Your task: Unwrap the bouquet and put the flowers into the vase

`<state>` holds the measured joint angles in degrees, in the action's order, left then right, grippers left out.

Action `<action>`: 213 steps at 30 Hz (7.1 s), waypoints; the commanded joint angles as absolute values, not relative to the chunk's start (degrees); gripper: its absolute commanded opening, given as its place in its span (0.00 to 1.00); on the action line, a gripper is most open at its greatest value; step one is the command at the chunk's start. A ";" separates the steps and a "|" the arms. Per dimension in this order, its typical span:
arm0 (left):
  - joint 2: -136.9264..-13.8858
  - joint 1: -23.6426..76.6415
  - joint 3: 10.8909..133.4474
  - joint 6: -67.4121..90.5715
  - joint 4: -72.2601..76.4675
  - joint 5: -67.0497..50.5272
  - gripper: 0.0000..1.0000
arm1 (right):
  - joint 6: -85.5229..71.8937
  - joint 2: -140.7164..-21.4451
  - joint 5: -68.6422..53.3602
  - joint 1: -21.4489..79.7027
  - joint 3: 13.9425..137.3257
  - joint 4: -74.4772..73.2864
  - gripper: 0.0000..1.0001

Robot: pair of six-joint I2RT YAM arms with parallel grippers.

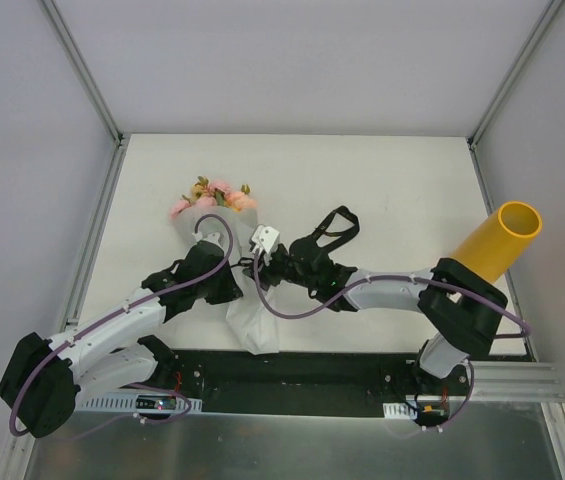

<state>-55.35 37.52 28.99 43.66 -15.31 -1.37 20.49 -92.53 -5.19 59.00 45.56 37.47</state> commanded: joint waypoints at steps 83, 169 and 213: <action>-52.91 21.10 39.72 45.97 -29.18 -6.50 0.68 | -24.05 -94.84 12.45 56.94 58.34 23.61 0.46; -73.74 2.20 34.45 46.93 -12.48 -13.62 0.03 | -52.83 -106.78 7.23 58.71 64.86 37.44 0.06; -69.43 2.37 37.97 44.74 -19.61 -8.52 0.57 | -61.00 -109.34 23.45 61.08 70.40 10.99 0.40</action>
<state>-67.79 2.55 36.88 45.58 -18.98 -9.74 -58.78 -111.35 17.61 60.03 67.96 15.55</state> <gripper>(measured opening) 0.562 0.397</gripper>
